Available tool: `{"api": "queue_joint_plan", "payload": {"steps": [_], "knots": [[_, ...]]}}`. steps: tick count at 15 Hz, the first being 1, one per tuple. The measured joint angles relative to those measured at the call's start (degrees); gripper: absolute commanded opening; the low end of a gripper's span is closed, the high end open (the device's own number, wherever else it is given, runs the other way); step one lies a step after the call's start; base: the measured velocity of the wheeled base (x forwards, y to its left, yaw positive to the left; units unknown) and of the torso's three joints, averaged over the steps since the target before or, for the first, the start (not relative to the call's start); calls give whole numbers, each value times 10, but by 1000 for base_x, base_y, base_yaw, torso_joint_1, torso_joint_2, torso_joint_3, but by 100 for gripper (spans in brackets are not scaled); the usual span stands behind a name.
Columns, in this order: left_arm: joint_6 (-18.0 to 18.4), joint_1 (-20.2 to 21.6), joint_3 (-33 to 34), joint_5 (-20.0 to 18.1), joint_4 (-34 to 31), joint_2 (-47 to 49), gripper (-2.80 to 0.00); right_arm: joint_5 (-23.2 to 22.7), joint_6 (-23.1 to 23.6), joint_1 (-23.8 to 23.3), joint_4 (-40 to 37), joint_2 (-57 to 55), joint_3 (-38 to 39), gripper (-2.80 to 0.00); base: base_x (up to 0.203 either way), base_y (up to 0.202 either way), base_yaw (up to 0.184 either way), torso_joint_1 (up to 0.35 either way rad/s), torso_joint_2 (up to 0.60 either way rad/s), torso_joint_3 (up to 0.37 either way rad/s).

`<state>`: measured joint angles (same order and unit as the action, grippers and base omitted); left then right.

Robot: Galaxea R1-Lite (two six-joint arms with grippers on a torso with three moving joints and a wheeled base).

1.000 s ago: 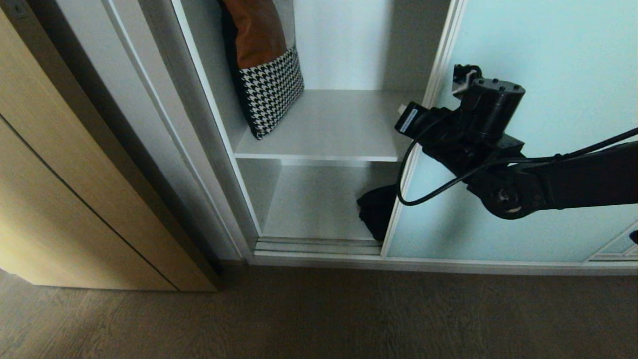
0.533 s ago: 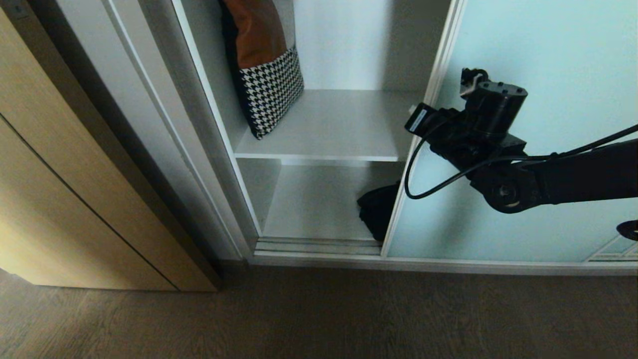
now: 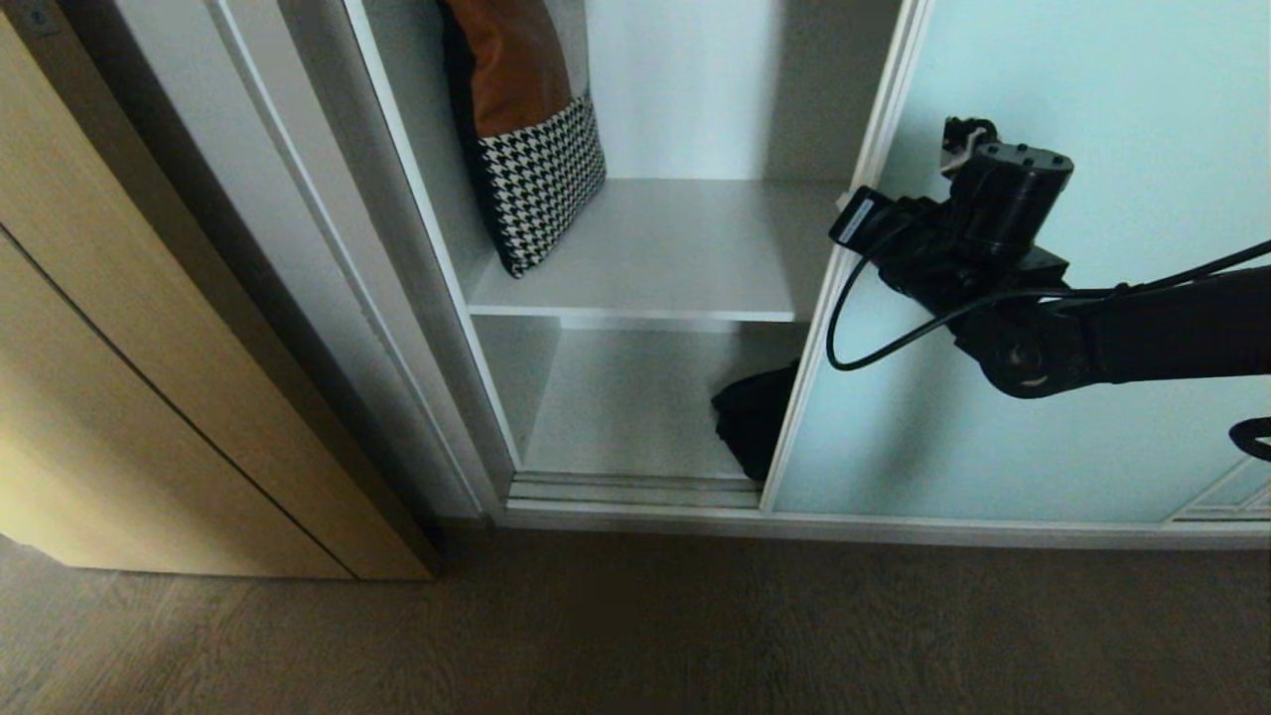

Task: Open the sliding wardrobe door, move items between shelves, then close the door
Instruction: Open the door

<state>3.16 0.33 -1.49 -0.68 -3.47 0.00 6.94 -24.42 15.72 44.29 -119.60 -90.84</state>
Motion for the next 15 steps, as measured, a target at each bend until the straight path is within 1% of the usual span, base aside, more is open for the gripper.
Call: {"api": "queue_joint_plan", "payload": {"steps": [3,6,9,11,13,15], "knots": [[0,0,0,0,0,0,-280,2,-10,-26,3,5,10,-280,0,0,0,0,0,0],[0,0,0,0,0,0,-280,-5,-17,-43,4,26,45,-280,0,0,0,0,0,0],[0,0,0,0,0,0,-280,-20,-38,-47,5,68,95,-280,0,0,0,0,0,0],[0,0,0,0,0,0,-280,-26,-52,-50,5,95,116,-280,0,0,0,0,0,0],[0,0,0,0,0,0,-280,-30,-55,-55,5,114,131,-280,0,0,0,0,0,0],[0,0,0,0,0,0,-280,-50,-55,-49,13,139,165,-280,0,0,0,0,0,0]]}}
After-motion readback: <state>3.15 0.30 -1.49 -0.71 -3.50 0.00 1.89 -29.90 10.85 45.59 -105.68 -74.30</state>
